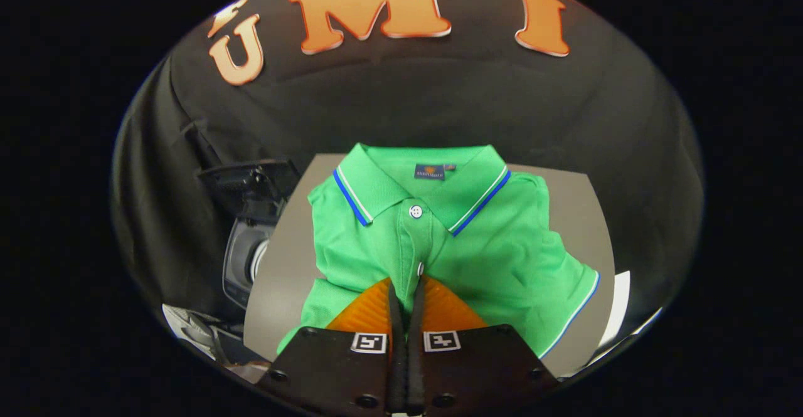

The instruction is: Put the clothes into the washing machine and then close the washing machine lid.

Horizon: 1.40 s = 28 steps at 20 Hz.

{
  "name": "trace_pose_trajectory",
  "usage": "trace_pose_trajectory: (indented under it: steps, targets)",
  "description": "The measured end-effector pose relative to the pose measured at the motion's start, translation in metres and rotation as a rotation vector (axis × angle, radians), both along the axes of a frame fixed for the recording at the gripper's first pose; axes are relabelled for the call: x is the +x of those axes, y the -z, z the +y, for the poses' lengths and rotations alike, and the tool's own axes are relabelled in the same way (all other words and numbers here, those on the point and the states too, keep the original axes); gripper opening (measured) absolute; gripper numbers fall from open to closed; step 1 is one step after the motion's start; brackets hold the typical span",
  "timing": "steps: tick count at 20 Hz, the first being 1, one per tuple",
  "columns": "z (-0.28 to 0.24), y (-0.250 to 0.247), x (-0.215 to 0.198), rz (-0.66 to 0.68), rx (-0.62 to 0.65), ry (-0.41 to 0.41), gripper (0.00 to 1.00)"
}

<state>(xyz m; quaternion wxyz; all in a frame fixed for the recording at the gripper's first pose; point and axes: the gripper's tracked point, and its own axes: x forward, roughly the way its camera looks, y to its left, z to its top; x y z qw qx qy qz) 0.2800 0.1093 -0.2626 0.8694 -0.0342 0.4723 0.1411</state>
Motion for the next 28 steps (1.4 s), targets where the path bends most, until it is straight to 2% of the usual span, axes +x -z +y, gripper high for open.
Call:
trace_pose_trajectory:
  steps: [2,6,9,15,20,24,28]
  targets:
    - [-0.006,-0.006,0.002,-0.131,0.064,0.033,0.08]
    - [-0.011,-0.019,0.009,-0.337,0.218,0.165,0.08]
    - [-0.015,-0.038,0.011,-0.486,0.288,0.185,0.08]
    - [-0.022,-0.104,0.013,-0.748,0.387,0.179,0.08]
    - [0.002,-0.163,0.006,-0.877,0.387,0.151,0.07]
    - [0.061,-0.228,-0.041,-0.945,0.42,0.114,0.07]
    - [0.126,-0.249,-0.061,-0.976,0.428,0.029,0.07]
